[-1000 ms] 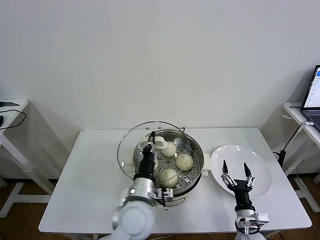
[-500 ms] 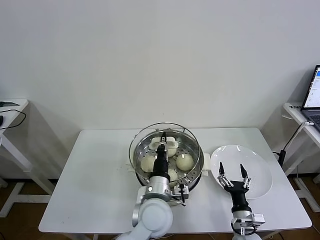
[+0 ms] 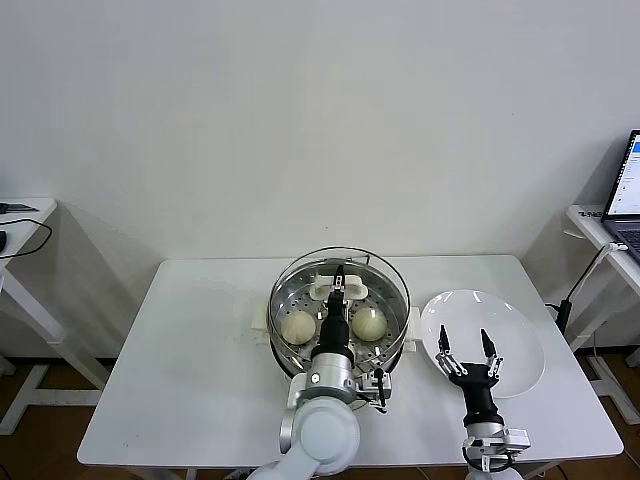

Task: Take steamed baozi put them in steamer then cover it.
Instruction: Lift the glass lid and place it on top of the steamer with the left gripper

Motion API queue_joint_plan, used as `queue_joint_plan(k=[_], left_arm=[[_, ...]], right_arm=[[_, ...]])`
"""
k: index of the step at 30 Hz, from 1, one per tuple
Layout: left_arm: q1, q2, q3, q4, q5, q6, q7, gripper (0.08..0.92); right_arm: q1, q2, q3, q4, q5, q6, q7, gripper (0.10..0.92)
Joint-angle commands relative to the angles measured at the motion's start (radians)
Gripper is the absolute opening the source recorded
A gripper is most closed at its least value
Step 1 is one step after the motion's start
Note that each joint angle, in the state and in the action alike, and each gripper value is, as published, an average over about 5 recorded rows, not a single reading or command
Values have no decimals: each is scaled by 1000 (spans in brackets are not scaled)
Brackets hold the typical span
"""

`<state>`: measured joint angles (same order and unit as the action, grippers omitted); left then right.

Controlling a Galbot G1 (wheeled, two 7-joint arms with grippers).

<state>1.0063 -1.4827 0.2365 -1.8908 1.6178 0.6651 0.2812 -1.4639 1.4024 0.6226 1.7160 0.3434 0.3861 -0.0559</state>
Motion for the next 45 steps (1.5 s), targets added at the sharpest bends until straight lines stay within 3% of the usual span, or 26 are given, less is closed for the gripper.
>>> queue_joint_plan(k=[1, 45], left_arm=[[8, -14, 1, 16, 21, -5, -10, 188], [49, -36, -31, 67, 67, -40, -22, 187]], right_arm=[[1, 0, -3, 0, -2, 0, -1, 823], [17, -5, -26, -32, -11, 6, -8, 823]])
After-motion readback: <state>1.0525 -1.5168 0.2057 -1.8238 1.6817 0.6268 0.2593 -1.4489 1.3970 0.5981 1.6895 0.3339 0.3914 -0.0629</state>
